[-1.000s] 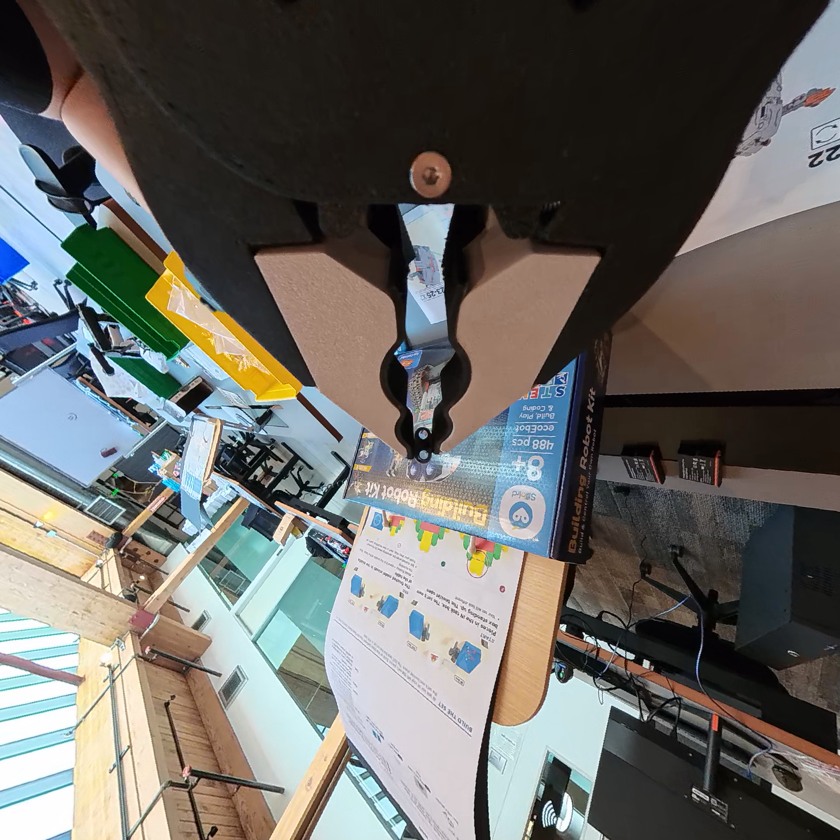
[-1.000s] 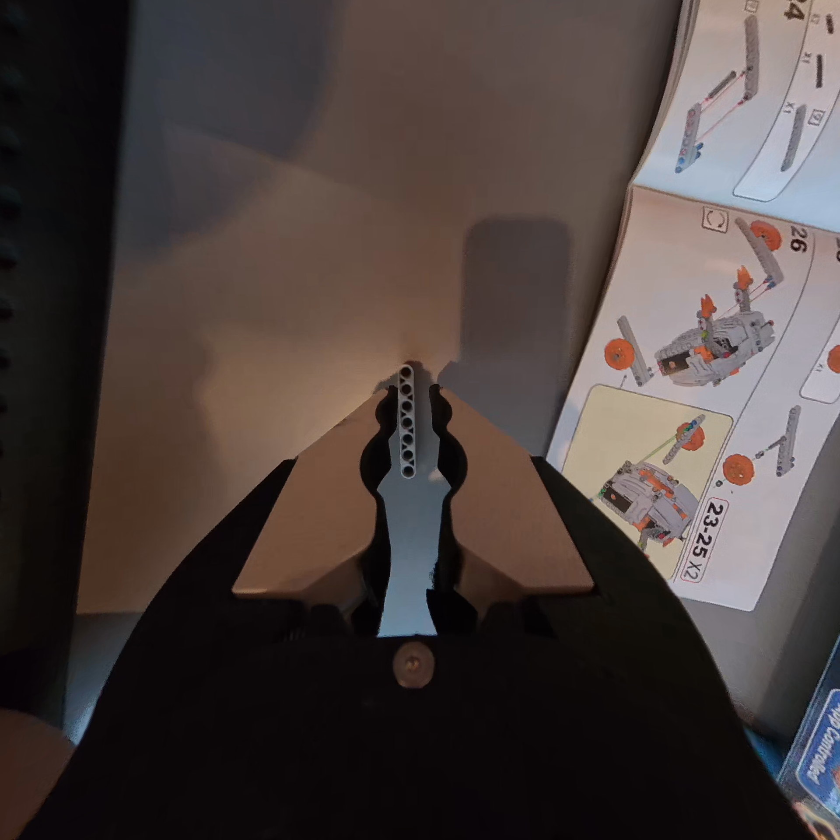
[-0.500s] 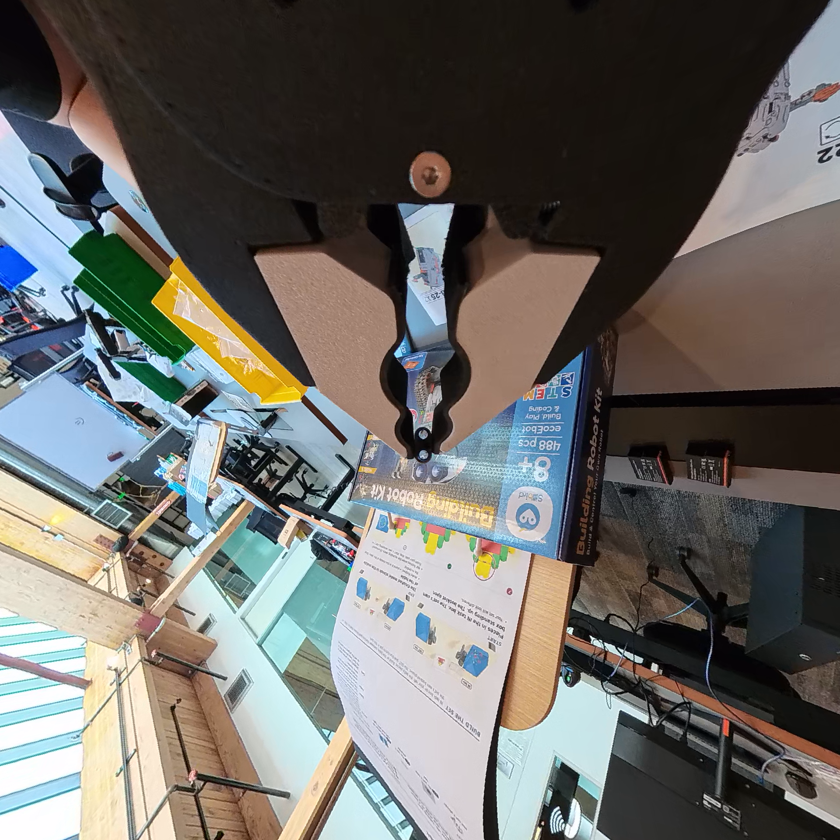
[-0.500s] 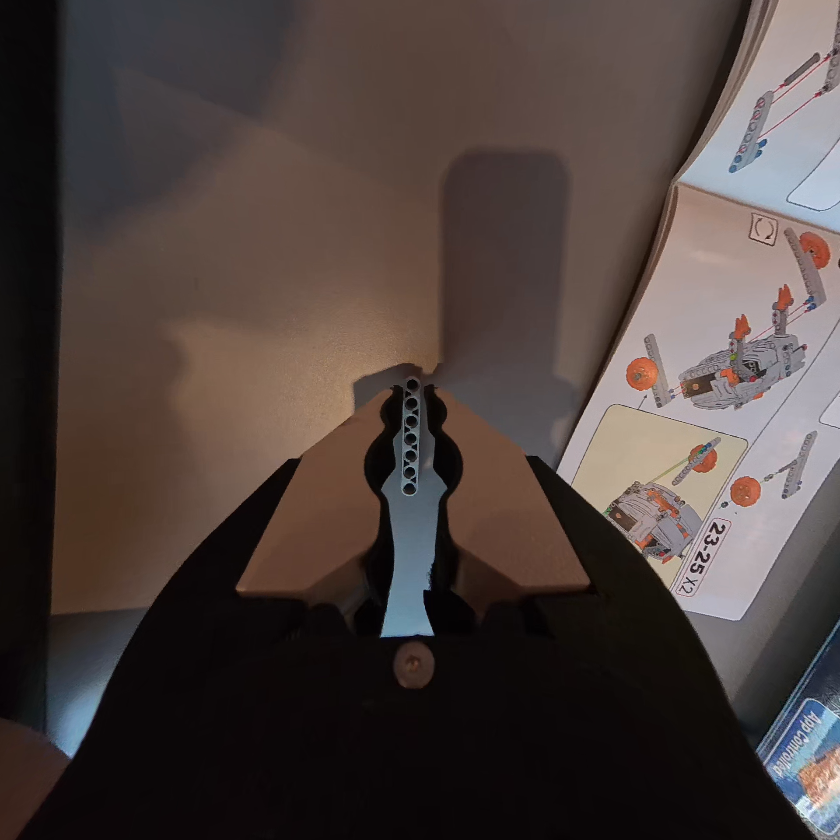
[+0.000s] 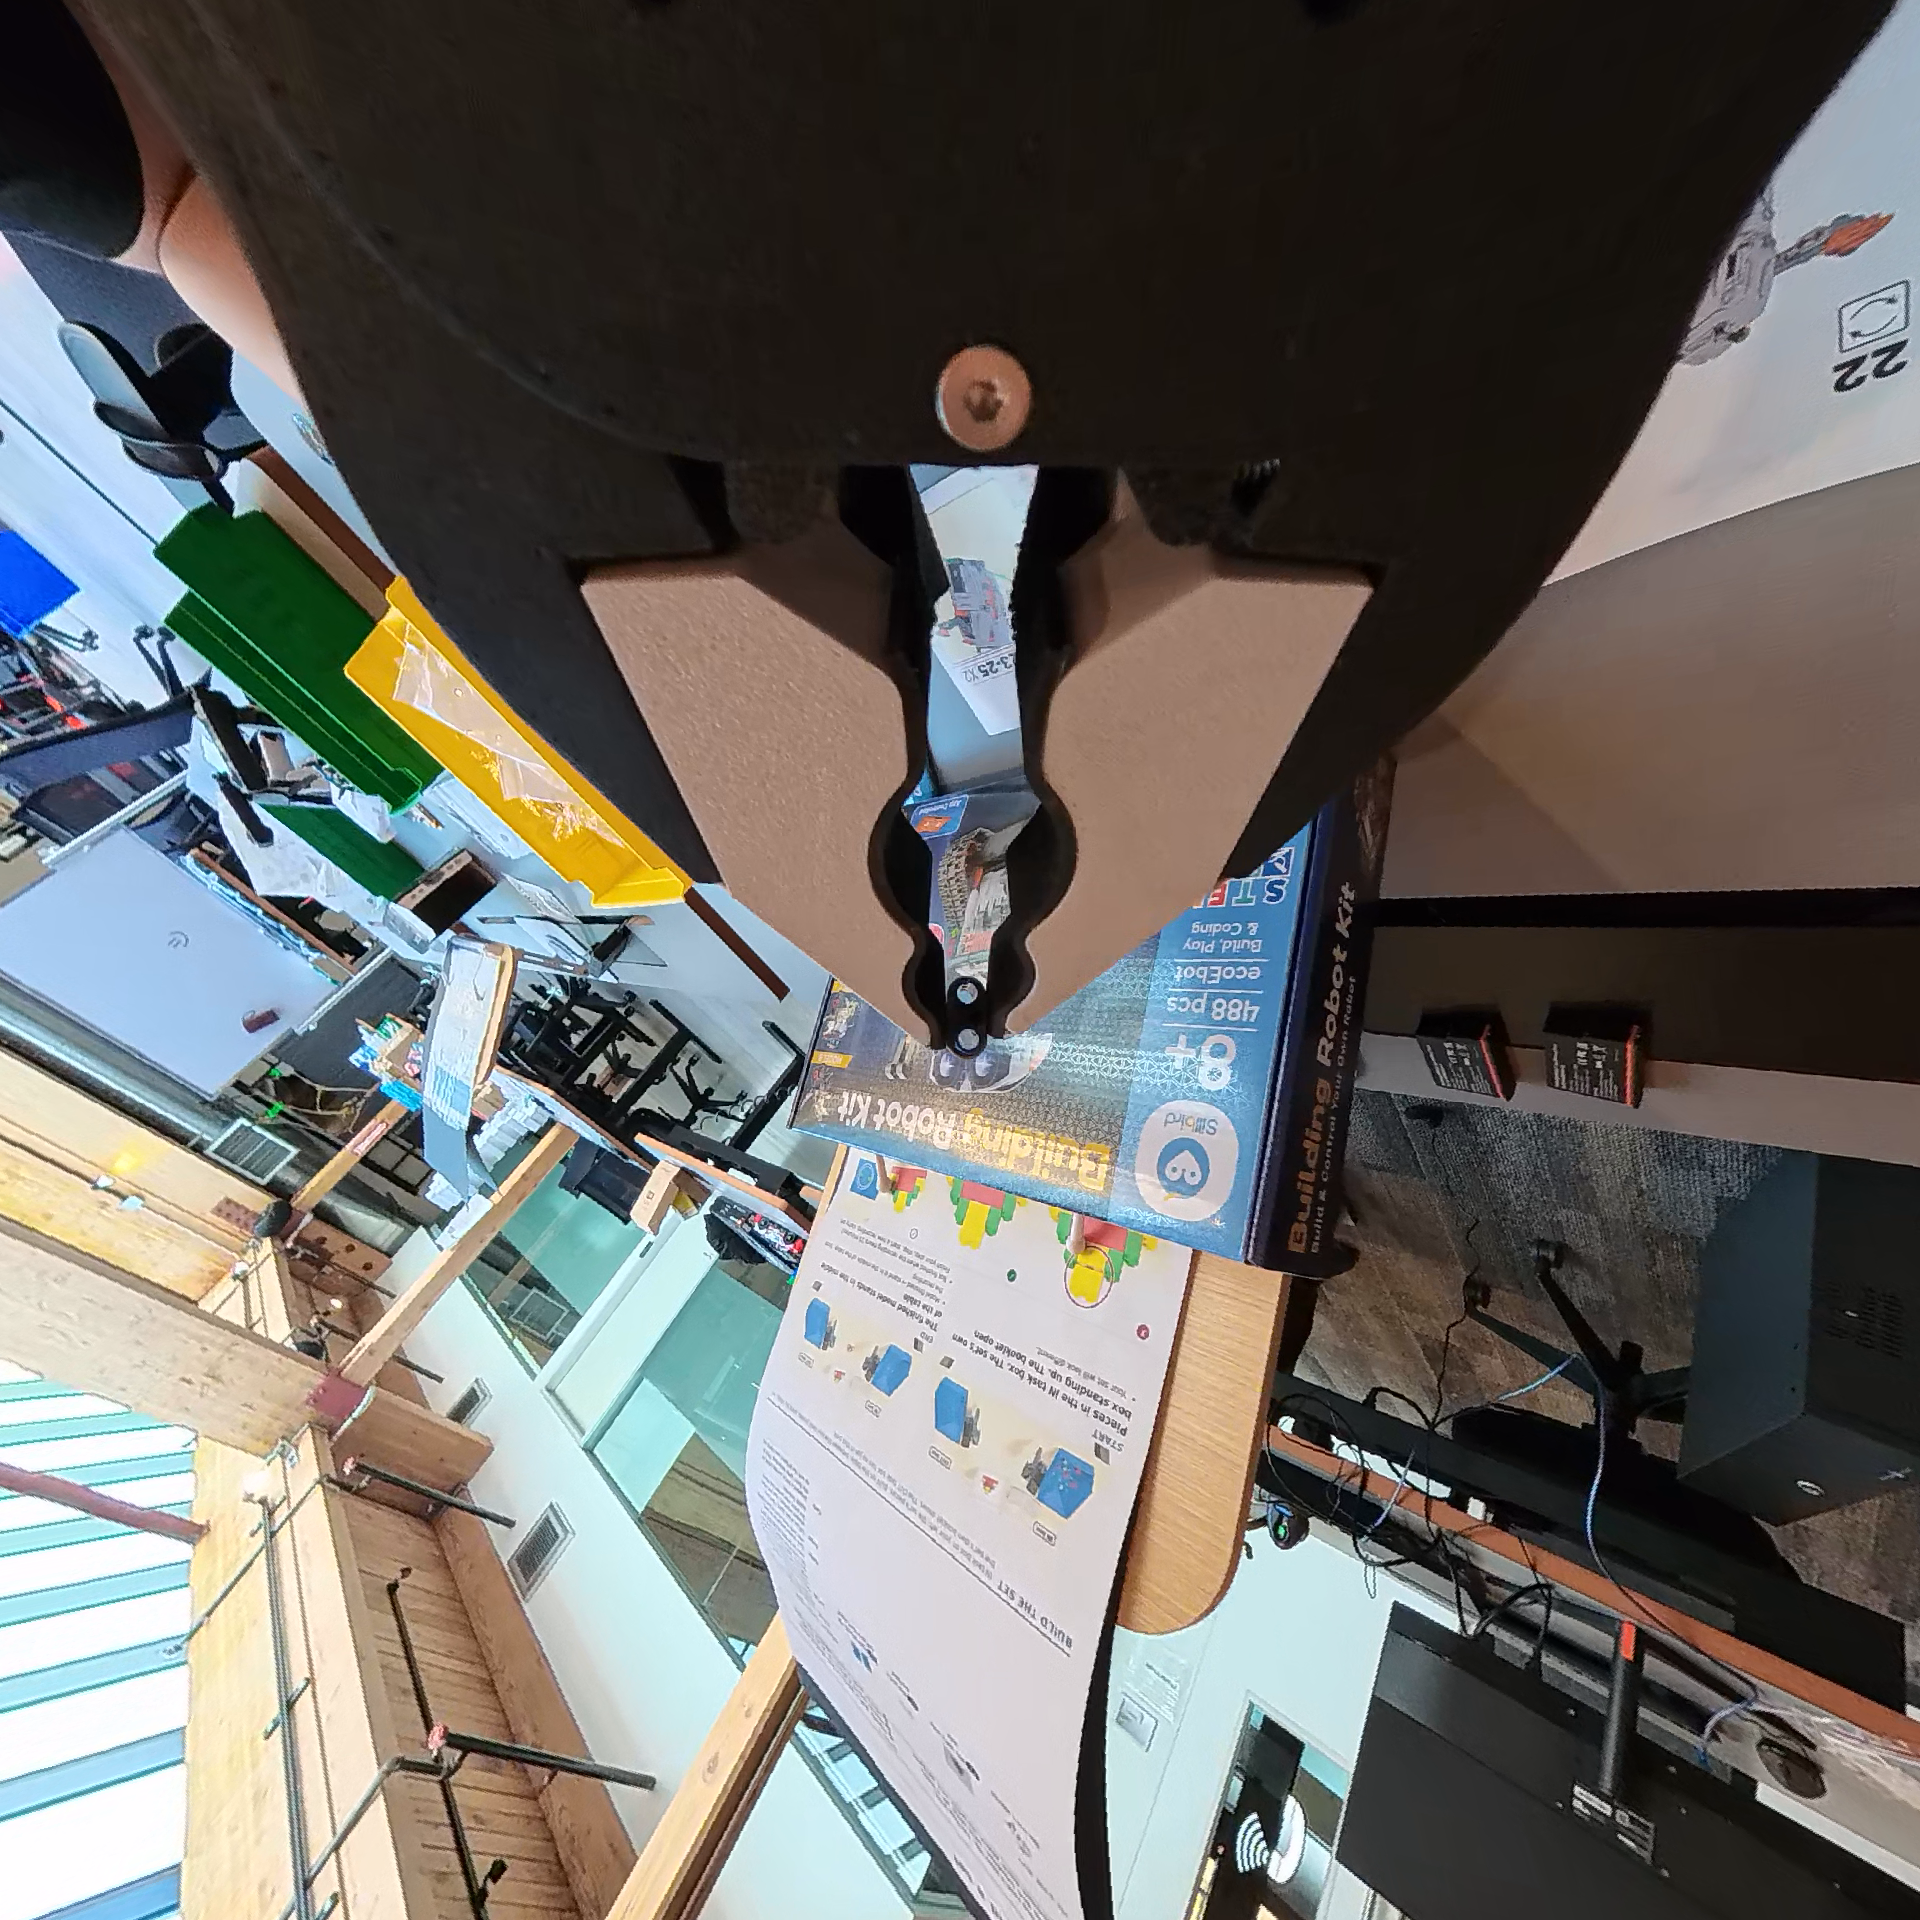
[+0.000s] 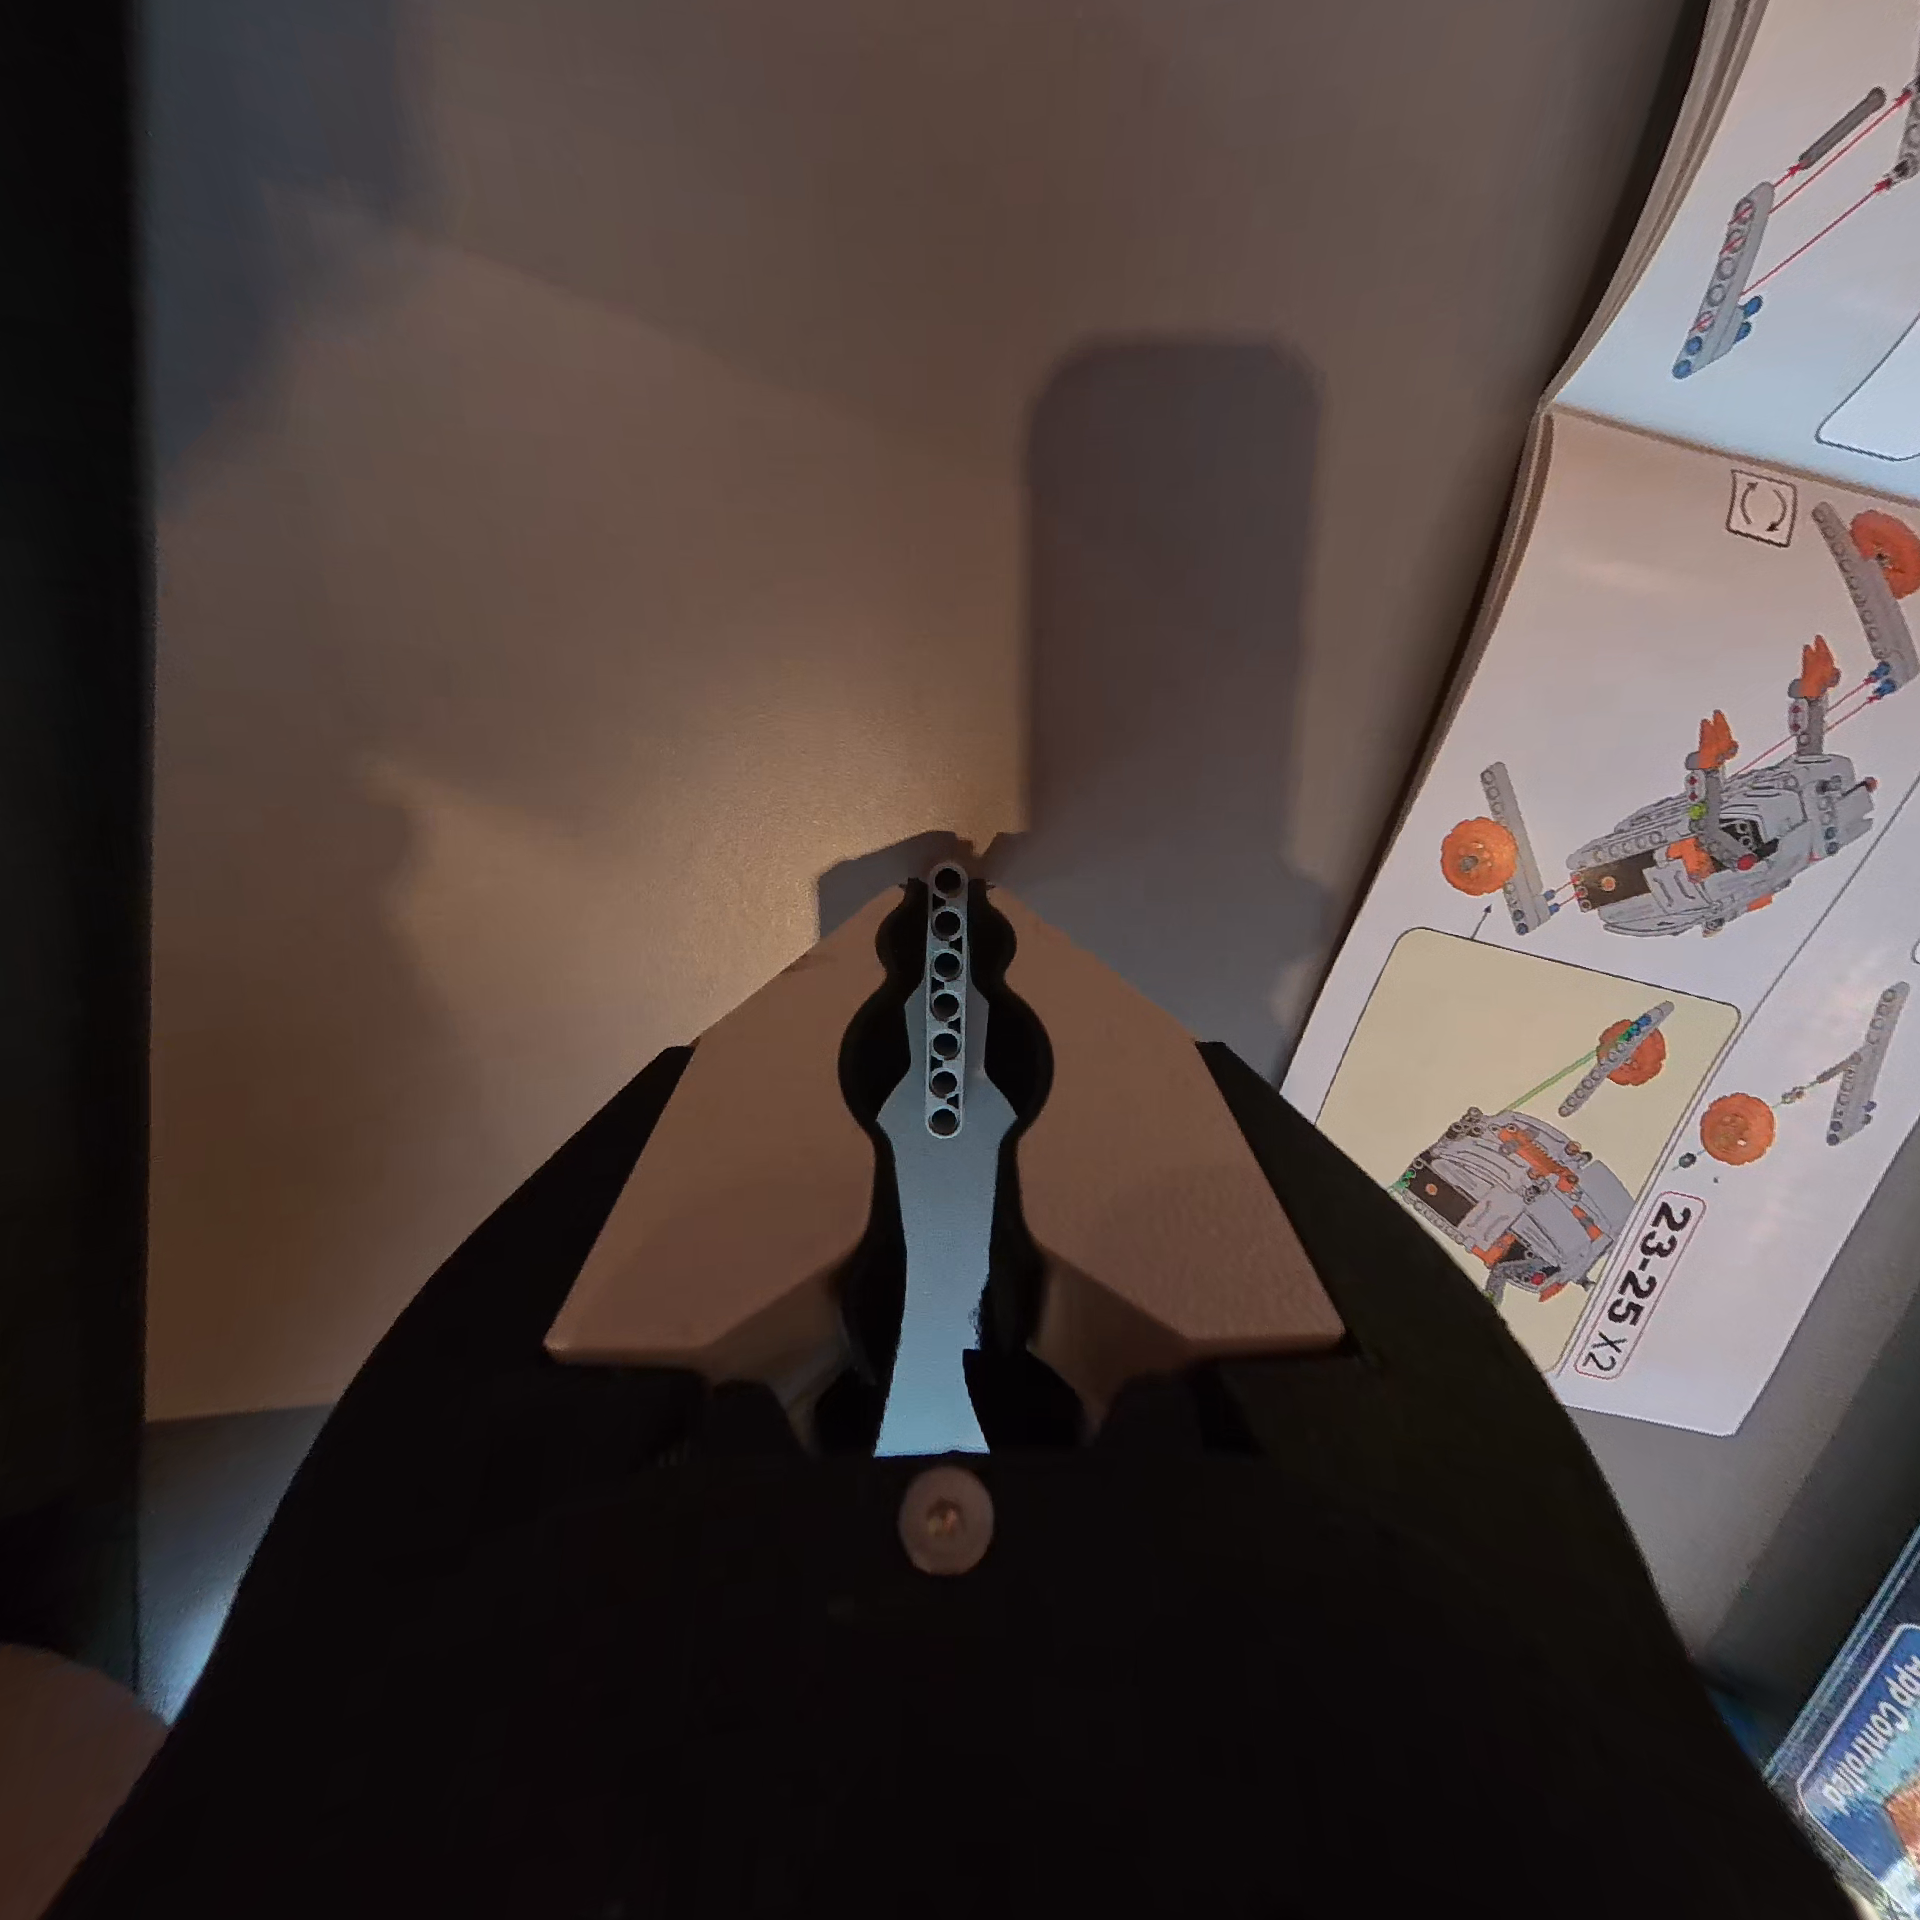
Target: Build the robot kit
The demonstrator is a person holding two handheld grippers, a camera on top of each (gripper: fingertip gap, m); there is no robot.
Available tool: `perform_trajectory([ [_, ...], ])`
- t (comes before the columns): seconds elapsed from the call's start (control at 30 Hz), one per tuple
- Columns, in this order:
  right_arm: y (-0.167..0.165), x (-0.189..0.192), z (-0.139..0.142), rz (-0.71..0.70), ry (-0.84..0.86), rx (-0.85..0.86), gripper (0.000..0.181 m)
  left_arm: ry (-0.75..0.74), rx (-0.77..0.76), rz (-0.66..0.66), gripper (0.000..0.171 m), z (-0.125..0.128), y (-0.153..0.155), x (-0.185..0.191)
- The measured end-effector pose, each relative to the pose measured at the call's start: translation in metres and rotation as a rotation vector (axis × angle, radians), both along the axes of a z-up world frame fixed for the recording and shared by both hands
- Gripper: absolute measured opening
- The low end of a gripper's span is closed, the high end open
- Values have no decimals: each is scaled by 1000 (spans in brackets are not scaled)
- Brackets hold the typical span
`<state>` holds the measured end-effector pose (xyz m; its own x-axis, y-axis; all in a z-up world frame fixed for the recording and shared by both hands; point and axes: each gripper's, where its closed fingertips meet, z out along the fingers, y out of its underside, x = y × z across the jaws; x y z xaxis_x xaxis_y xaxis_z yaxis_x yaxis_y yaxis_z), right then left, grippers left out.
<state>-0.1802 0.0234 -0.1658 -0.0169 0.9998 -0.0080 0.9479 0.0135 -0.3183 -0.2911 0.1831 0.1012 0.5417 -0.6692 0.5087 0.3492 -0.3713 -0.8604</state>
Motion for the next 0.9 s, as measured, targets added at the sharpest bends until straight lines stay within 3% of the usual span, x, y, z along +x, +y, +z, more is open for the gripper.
perform_trajectory([
  [0.1,4,0,4,-24,4,8,6,3,3,0,5,1,-1,-1],
  [0.2,16,-9,32,-64,151,56,5,2,13,-3,5,4,-3,-1],
  [0.37,48,-10,115,-224,565,137,5,-35,26,-64,5,10,-10,7],
  [0.53,64,13,203,-357,1078,64,6,-119,18,-182,6,18,-23,23],
  [0.7,57,34,235,-336,1270,-52,6,-140,29,-232,5,22,-29,32],
  [0.9,50,43,266,-312,1390,8,6,-201,82,-351,6,35,-46,46],
])
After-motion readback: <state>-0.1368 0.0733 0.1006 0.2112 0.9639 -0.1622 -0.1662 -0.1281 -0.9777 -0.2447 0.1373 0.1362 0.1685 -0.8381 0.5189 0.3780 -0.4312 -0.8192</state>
